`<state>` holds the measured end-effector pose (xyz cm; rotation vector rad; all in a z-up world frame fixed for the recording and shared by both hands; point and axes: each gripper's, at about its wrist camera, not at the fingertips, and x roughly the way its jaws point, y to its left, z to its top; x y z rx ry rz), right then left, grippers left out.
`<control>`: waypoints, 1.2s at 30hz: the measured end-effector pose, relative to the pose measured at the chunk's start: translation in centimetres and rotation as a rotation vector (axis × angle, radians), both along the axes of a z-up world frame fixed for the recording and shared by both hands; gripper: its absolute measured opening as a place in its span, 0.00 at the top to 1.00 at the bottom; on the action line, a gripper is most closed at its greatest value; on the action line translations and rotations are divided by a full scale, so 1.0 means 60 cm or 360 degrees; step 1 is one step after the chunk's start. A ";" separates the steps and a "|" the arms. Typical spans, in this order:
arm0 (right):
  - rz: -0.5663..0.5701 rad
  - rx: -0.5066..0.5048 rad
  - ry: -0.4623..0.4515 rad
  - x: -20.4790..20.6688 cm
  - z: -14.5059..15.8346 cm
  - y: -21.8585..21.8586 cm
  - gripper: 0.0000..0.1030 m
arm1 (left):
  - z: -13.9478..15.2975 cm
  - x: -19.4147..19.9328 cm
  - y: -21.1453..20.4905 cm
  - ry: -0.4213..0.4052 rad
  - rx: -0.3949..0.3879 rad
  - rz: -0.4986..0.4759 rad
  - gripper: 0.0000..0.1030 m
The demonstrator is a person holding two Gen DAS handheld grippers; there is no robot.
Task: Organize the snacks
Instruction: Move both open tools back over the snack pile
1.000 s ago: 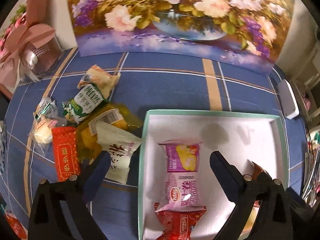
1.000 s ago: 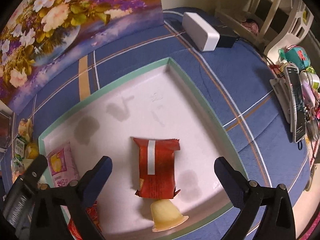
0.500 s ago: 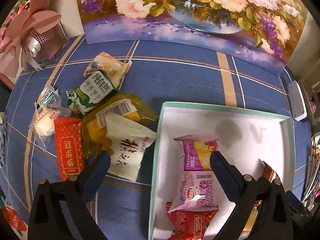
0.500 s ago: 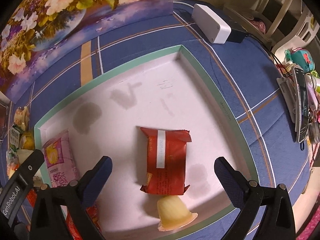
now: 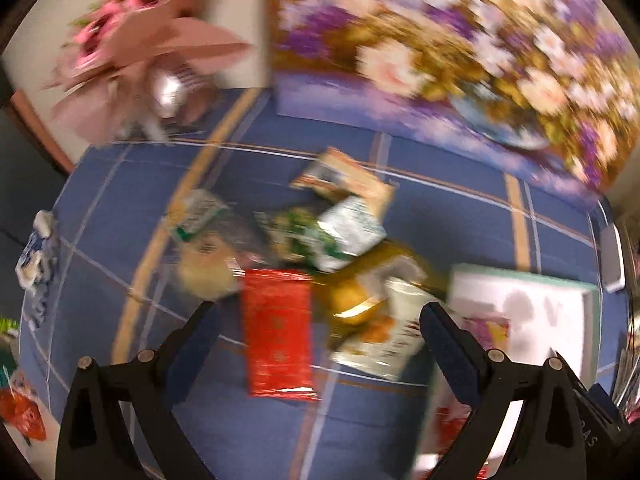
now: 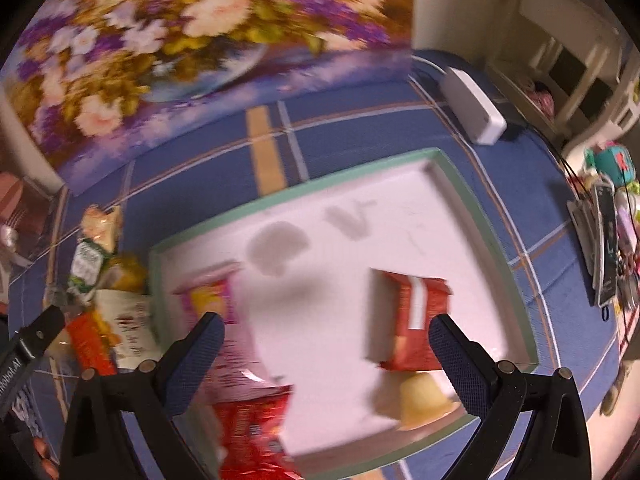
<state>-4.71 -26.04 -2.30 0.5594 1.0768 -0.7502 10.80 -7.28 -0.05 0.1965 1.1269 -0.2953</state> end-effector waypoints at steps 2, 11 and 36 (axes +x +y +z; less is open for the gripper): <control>0.0047 0.0003 -0.0024 0.019 0.004 0.022 0.00 | 0.007 0.014 0.032 -0.0007 -0.0012 0.0073 0.03; 0.0264 0.0070 -0.0104 0.088 0.005 0.118 0.00 | 0.003 0.058 0.173 0.0020 0.0008 0.0369 0.04; 0.0589 0.0255 -0.0063 0.208 -0.074 0.282 0.00 | -0.085 0.103 0.219 0.0276 -0.0055 0.0384 0.03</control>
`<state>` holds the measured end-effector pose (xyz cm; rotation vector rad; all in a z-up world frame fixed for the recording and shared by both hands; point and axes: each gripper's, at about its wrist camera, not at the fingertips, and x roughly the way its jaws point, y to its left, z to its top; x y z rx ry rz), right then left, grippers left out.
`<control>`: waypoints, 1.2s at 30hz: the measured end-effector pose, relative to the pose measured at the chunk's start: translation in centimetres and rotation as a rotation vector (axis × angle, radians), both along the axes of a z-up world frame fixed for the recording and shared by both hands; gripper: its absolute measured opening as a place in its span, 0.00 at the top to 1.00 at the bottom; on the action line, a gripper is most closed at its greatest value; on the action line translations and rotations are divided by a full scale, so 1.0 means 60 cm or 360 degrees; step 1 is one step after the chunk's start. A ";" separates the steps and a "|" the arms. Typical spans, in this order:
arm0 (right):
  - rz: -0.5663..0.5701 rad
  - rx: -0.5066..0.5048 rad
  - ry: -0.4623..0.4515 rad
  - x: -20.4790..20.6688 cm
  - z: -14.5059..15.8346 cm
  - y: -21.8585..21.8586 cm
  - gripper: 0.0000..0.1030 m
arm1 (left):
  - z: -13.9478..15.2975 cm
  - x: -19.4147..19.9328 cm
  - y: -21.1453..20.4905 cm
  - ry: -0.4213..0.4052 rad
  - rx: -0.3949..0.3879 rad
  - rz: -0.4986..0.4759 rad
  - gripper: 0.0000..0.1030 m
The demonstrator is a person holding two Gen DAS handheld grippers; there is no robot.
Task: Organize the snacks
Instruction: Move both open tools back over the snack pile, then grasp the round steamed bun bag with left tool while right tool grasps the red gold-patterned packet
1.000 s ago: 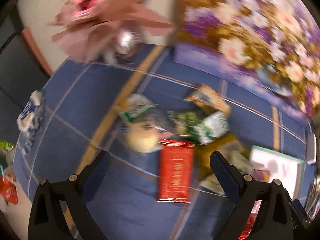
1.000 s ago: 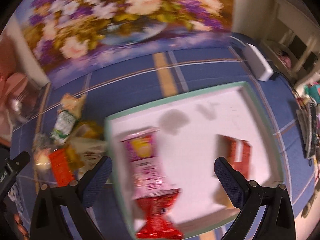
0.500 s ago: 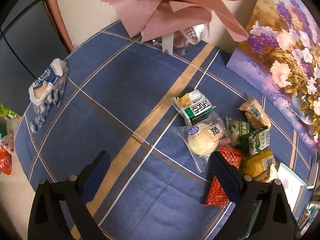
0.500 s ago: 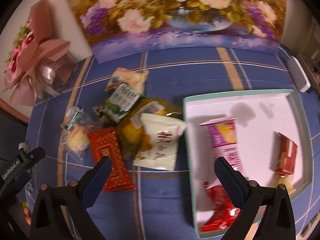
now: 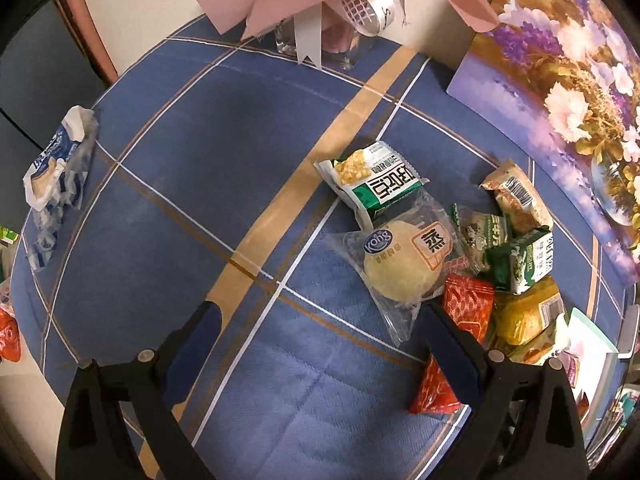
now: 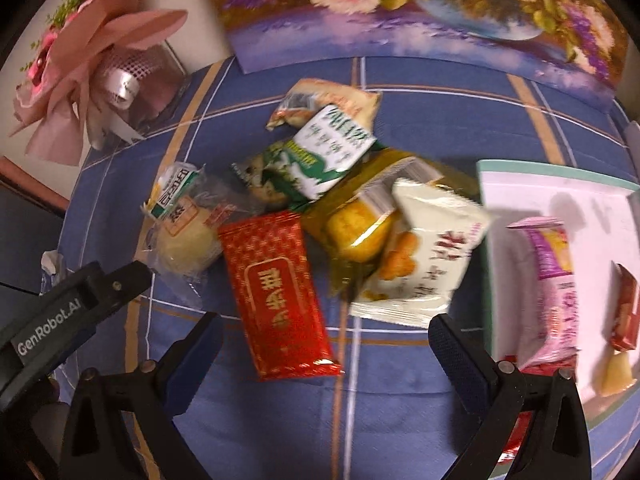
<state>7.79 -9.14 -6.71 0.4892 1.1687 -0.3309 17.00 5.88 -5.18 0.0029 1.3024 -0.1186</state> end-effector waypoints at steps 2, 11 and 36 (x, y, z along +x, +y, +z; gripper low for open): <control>0.0010 0.0007 0.0001 0.010 -0.006 0.007 0.00 | -0.001 0.003 -0.004 0.0002 -0.0023 -0.0019 0.03; 0.0024 0.0049 0.0000 0.051 -0.036 0.020 0.00 | -0.016 0.037 -0.036 -0.0035 0.0012 -0.0245 0.03; 0.0176 -0.0124 0.0061 0.100 -0.076 0.046 0.22 | -0.067 0.076 -0.140 0.0058 -0.0020 -0.0713 0.27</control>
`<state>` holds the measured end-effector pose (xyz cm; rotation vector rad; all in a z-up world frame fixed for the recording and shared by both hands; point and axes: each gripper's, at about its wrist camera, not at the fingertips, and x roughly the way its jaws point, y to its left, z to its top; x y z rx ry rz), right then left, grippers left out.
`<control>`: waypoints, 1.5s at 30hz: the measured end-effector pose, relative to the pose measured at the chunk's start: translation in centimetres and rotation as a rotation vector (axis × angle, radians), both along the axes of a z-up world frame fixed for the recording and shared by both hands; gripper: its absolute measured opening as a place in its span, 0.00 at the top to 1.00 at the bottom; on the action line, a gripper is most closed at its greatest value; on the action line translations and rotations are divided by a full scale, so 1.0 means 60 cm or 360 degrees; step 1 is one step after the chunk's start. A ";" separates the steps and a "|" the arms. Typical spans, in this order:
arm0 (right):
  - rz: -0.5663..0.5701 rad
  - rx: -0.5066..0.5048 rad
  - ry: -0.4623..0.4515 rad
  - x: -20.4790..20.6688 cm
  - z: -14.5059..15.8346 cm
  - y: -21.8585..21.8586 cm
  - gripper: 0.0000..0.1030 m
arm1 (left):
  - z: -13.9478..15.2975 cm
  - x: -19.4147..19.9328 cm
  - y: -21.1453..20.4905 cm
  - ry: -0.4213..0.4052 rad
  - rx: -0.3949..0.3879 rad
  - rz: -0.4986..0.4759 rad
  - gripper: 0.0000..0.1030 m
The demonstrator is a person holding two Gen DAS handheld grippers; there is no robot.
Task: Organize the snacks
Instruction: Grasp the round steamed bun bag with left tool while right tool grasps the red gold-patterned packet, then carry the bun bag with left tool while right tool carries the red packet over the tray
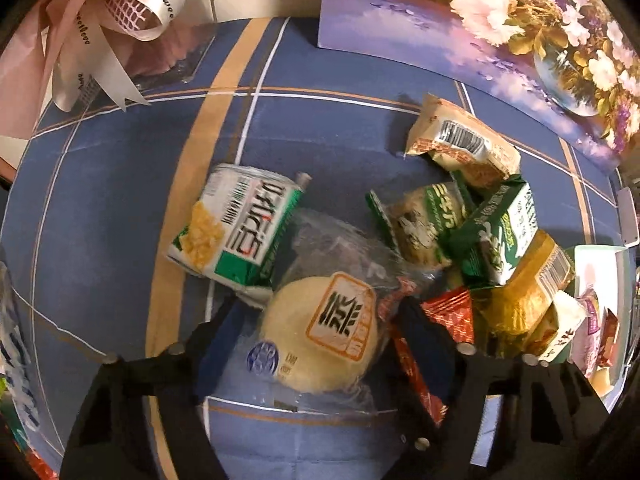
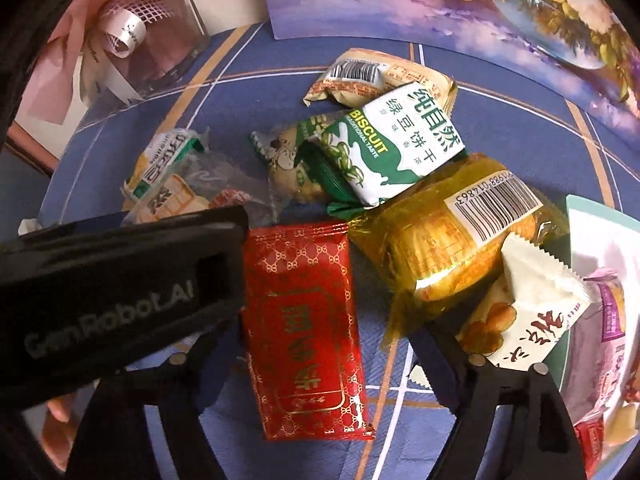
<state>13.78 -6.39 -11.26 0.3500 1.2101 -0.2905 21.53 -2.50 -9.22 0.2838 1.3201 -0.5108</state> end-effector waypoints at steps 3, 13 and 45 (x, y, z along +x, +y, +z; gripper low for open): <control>0.0021 -0.0029 0.0005 -0.006 0.002 0.005 0.36 | -0.001 -0.002 -0.001 0.0013 -0.0015 0.0021 0.35; 0.0049 0.0036 -0.0006 -0.026 0.016 -0.010 0.50 | 0.005 -0.022 0.043 0.0055 -0.0096 0.0217 0.47; -0.0246 0.0293 -0.0273 -0.208 0.177 -0.119 0.51 | 0.151 -0.195 0.077 -0.0145 -0.0323 0.0659 0.48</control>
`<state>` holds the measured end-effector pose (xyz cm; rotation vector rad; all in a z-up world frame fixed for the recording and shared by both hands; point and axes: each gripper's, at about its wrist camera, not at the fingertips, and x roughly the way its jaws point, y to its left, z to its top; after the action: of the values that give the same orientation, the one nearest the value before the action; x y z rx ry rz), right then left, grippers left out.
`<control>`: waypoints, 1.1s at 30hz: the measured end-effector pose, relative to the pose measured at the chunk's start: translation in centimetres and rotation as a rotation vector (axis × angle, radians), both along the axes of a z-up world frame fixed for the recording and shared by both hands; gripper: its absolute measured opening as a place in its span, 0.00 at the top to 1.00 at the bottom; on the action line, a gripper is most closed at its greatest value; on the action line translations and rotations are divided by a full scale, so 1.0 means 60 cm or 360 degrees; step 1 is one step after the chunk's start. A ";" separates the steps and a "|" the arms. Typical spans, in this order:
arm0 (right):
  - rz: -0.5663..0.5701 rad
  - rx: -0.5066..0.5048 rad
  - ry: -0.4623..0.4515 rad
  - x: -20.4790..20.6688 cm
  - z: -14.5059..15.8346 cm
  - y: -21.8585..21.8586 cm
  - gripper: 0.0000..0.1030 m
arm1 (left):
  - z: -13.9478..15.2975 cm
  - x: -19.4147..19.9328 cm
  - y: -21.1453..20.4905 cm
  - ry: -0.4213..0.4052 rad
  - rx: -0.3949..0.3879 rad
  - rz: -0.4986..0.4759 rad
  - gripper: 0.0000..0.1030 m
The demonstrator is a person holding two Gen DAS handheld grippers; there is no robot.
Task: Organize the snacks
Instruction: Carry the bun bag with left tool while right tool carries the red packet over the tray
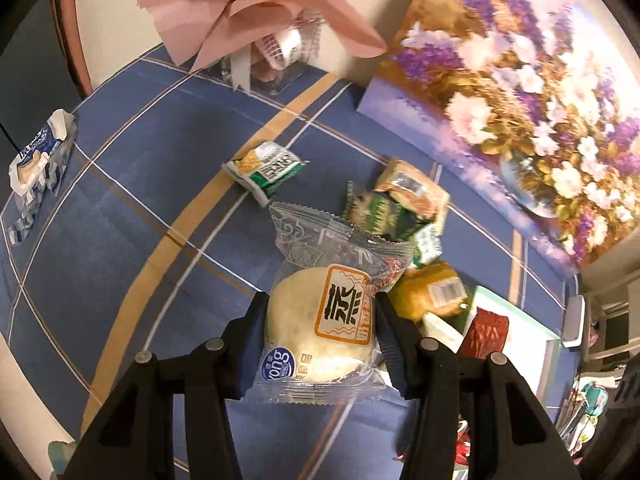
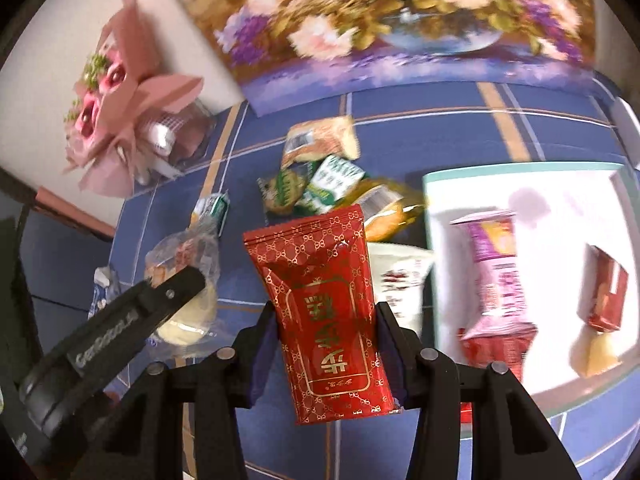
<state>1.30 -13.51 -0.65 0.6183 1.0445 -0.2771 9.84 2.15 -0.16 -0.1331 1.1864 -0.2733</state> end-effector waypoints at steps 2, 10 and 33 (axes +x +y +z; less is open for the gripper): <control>-0.0041 -0.0024 -0.0012 -0.012 0.010 -0.015 0.51 | 0.007 -0.010 -0.011 -0.0021 -0.0005 -0.0014 0.48; -0.0198 -0.0109 -0.0037 -0.055 0.038 -0.081 0.51 | 0.023 -0.040 -0.069 -0.0091 -0.0002 -0.0125 0.48; -0.0645 -0.0079 0.0063 -0.185 -0.014 -0.275 0.51 | 0.020 -0.129 -0.245 -0.0106 -0.0014 -0.0467 0.48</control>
<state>-9.79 -30.03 -1.49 0.7804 0.9414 -0.6693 2.10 -12.58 1.03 0.0434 1.1372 -0.5363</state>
